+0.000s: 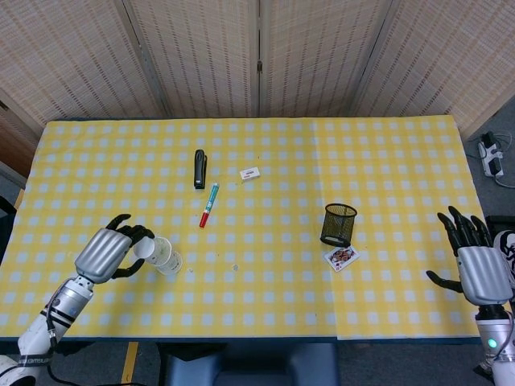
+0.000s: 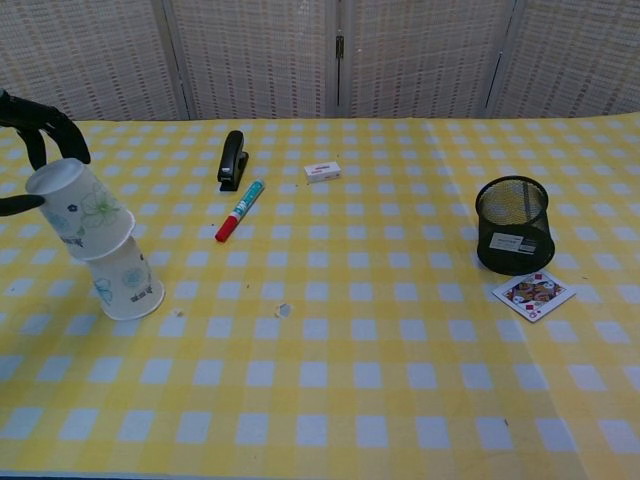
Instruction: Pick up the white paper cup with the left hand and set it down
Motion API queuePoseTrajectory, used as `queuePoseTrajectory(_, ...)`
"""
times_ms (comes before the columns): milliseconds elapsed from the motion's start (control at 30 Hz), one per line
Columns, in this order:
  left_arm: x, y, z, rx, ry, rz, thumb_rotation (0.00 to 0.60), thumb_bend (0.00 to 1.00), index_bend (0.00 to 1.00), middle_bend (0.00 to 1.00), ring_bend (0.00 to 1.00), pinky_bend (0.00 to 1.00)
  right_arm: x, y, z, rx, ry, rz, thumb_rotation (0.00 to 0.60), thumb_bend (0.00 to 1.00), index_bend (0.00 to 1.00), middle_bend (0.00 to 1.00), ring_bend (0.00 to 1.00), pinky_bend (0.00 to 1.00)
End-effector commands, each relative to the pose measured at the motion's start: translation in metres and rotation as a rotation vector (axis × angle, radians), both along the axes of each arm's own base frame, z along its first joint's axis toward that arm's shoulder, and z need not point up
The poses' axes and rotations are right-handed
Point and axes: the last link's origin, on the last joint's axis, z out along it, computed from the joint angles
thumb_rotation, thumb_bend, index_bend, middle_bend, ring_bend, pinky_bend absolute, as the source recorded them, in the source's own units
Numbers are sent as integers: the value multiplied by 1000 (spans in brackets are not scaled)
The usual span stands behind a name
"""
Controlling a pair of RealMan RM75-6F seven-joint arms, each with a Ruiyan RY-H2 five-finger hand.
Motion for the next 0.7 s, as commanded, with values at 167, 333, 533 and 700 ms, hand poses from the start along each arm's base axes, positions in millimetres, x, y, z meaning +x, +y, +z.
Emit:
queuePoseTrajectory(167, -9, -4, 22, 69, 22, 31, 600, 467, 393, 444, 405, 154, 1, 0, 1, -3, 0, 5, 600, 59, 0, 0, 84, 0)
queuePoseTrajectory(333, -28, -10, 17, 72, 113, 76, 600, 467, 393, 444, 392, 144, 2, -1, 0, 2, -1, 10, 600, 58, 0, 0, 86, 0)
queuePoseTrajectory(533, -42, -16, -6, 21, 151, 113, 600, 467, 392, 444, 380, 139, 3, -2, -2, 8, 0, 17, 600, 58, 0, 0, 87, 0)
queuePoseTrajectory(700, -46, -16, -23, 14, 155, 108, 600, 467, 392, 444, 376, 138, 4, 0, -1, 5, 2, 17, 600, 58, 0, 0, 85, 0)
